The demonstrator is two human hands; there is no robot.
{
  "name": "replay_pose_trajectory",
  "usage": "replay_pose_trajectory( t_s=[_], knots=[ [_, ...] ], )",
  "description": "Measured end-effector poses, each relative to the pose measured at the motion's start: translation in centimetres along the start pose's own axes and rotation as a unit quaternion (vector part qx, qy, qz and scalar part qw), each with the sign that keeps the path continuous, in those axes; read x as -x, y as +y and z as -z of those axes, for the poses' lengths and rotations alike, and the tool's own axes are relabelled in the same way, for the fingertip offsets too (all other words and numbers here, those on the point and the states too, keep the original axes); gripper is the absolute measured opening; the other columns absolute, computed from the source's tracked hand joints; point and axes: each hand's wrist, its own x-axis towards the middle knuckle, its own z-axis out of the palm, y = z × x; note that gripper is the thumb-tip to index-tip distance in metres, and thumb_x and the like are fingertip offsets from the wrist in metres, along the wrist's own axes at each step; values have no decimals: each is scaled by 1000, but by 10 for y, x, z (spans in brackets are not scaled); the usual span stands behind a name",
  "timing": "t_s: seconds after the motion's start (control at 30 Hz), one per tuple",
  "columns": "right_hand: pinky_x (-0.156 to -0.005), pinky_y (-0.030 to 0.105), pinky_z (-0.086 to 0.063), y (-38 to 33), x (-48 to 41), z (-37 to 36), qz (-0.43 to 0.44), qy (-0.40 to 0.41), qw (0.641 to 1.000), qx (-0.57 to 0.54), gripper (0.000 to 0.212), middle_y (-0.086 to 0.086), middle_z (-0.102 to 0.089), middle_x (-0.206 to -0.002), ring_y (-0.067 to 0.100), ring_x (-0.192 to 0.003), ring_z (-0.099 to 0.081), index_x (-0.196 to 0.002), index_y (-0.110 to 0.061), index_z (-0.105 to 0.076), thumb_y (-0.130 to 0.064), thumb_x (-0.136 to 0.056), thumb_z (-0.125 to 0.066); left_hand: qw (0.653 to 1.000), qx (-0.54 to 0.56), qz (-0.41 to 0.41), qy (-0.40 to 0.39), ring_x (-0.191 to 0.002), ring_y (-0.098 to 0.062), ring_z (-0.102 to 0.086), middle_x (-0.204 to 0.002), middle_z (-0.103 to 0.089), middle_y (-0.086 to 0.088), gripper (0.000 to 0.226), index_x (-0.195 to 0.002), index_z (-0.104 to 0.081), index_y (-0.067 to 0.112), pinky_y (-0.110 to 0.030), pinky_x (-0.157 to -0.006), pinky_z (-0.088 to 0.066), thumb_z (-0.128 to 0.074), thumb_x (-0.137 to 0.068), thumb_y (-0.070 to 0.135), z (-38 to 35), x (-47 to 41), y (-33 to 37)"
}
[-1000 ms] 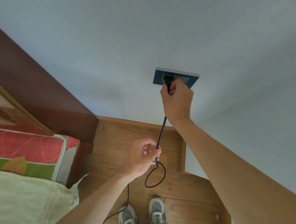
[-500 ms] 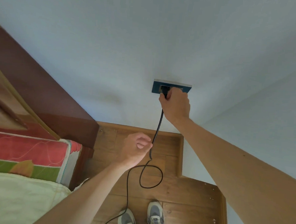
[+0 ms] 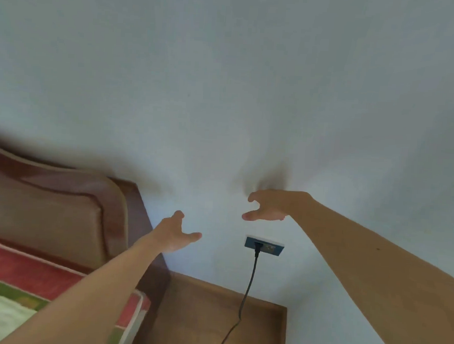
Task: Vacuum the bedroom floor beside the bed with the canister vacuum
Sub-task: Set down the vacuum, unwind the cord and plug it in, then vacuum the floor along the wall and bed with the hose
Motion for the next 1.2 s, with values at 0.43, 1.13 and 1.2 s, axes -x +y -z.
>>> replay_pose_trajectory(
  t_s=[0.43, 1.13, 1.2],
  knots=[
    [-112, 40, -33, -114, 115, 179, 190, 150, 968, 62, 79, 2, -39, -152, 24, -138, -39, -155, -28, -19, -62, -92, -53, 969, -156, 80, 172, -135, -30, -45, -149, -45, -12, 86, -150, -28, 11, -38, -109, -39, -59, -88, 62, 233, 170, 31],
    [-104, 42, -40, -397, 246, 159, 477, 217, 832, 182, 86, 8, -43, -142, 28, -129, -46, -154, -23, -21, -62, -88, -58, 893, -121, 345, 262, -132, -31, -47, -151, -41, -10, 84, -152, -27, 16, -43, -107, -43, -54, -89, 65, 275, 517, -137],
    [-106, 40, -40, -428, 260, 149, 501, 217, 816, 190, 89, 6, -41, -146, 28, -132, -45, -156, -23, -18, -62, -88, -59, 888, -113, 358, 266, -132, -31, -47, -152, -41, -10, 84, -151, -28, 15, -44, -108, -43, -55, -89, 65, 271, 541, -156]
  ],
)
